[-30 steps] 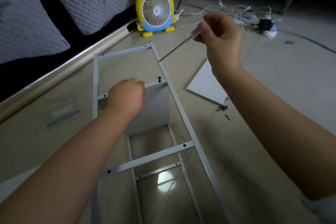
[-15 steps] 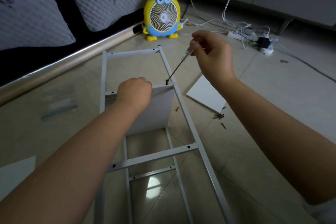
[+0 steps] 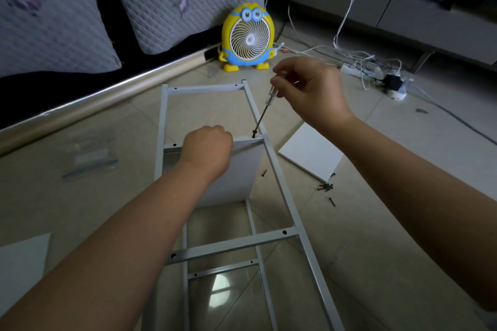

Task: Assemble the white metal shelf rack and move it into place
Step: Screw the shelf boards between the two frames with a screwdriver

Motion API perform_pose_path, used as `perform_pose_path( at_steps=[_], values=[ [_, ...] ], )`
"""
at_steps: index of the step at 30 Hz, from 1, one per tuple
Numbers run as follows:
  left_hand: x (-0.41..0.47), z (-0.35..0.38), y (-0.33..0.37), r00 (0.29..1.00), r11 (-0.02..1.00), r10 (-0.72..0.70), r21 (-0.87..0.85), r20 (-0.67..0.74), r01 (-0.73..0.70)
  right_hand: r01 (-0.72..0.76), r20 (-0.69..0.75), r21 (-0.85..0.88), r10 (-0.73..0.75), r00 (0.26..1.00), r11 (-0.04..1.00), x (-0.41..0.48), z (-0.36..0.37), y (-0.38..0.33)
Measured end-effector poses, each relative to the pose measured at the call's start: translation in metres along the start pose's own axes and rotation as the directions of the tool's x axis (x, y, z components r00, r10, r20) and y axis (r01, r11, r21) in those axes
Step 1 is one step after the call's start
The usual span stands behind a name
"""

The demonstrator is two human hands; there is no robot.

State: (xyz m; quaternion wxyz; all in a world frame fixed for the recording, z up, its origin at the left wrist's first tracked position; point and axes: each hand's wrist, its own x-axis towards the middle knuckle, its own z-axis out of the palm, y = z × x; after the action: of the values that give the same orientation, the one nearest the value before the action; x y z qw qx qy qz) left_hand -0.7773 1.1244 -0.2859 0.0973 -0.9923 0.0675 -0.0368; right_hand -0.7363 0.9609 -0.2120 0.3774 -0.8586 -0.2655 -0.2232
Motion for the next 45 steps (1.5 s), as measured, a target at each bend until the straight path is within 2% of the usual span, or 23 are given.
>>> perform_pose_path(
  at_steps=[3,5,7,10,14,18,21,22,24,25,26,27,29,30,32,35,37,41,43,45],
  values=[
    [0.001,0.001,0.0,1.0,1.0,-0.003,-0.007,0.0,0.003,0.054,0.196,-0.152,-0.023,0.98,0.987,0.019,-0.01,-0.006],
    [0.002,0.001,-0.001,1.0,1.0,0.0,-0.014,-0.002,0.0,0.121,0.37,-0.223,-0.03,0.929,0.967,0.032,-0.014,-0.013],
    [0.002,0.001,-0.002,1.0,1.0,0.008,-0.03,0.008,-0.008,0.222,0.475,-0.312,-0.051,0.879,0.924,0.042,-0.011,-0.019],
    [0.003,0.002,-0.004,0.999,0.999,0.018,-0.049,0.034,-0.017,0.328,0.511,-0.474,-0.048,0.858,0.817,0.048,-0.005,-0.023],
    [0.004,0.002,-0.004,0.998,0.997,0.025,-0.079,0.052,-0.02,0.239,0.443,-0.677,0.127,0.887,0.697,0.046,-0.001,-0.027],
    [0.004,0.001,-0.005,0.999,0.996,0.035,-0.082,0.038,-0.032,0.225,0.408,-0.744,0.16,0.899,0.629,0.047,0.016,-0.055],
    [0.002,0.0,-0.004,0.999,0.995,0.026,-0.1,0.032,-0.023,0.208,0.429,-0.743,0.215,0.878,0.636,0.05,0.019,-0.058],
    [0.002,0.0,-0.004,0.999,0.994,0.026,-0.11,0.033,-0.023,0.175,0.459,-0.707,0.257,0.85,0.685,0.052,0.017,-0.054],
    [0.002,0.0,-0.004,0.999,0.991,0.02,-0.129,0.027,-0.017,-0.039,0.587,-0.476,0.35,0.73,0.879,0.056,0.01,-0.049],
    [0.002,0.001,-0.004,1.0,0.991,0.017,-0.133,0.026,-0.014,-0.156,0.664,-0.361,0.371,0.65,0.919,0.058,0.005,-0.048],
    [0.002,0.001,-0.004,0.999,0.992,0.02,-0.128,0.027,-0.016,-0.201,0.724,-0.323,0.378,0.577,0.925,0.06,-0.001,-0.047],
    [0.002,0.001,-0.004,0.999,0.992,0.026,-0.12,0.029,-0.022,-0.174,0.763,-0.344,0.383,0.522,0.923,0.062,-0.005,-0.045],
    [0.002,0.001,-0.004,0.999,0.992,0.027,-0.125,0.023,-0.023,-0.028,0.8,-0.409,0.373,0.47,0.912,0.063,-0.012,-0.041],
    [0.002,0.002,-0.005,1.0,0.99,0.019,-0.138,0.012,-0.017,0.063,0.803,-0.436,0.356,0.477,0.898,0.063,-0.013,-0.041],
    [0.001,0.002,-0.005,1.0,0.989,0.013,-0.145,-0.011,-0.015,0.212,0.785,-0.47,0.296,0.543,0.857,0.065,-0.015,-0.044],
    [0.002,0.002,-0.005,1.0,0.992,0.025,-0.127,-0.01,-0.026,0.286,0.768,-0.454,0.208,0.606,0.844,0.063,-0.012,-0.048],
    [0.002,0.002,-0.005,1.0,0.991,0.03,-0.127,-0.007,-0.031,0.342,0.727,-0.525,0.202,0.656,0.779,0.057,-0.005,-0.049],
    [0.001,0.004,-0.005,0.999,0.99,0.022,-0.141,-0.038,-0.027,0.195,0.515,-0.701,0.297,0.804,0.686,0.048,0.011,-0.049],
    [0.0,0.005,-0.005,0.999,0.989,0.013,-0.146,-0.046,-0.02,0.187,0.532,-0.691,0.315,0.786,0.699,0.048,0.015,-0.05],
    [0.0,0.004,-0.004,0.999,0.99,0.017,-0.139,-0.035,-0.022,0.143,0.644,-0.584,0.348,0.682,0.799,0.052,0.008,-0.054]
  ],
)
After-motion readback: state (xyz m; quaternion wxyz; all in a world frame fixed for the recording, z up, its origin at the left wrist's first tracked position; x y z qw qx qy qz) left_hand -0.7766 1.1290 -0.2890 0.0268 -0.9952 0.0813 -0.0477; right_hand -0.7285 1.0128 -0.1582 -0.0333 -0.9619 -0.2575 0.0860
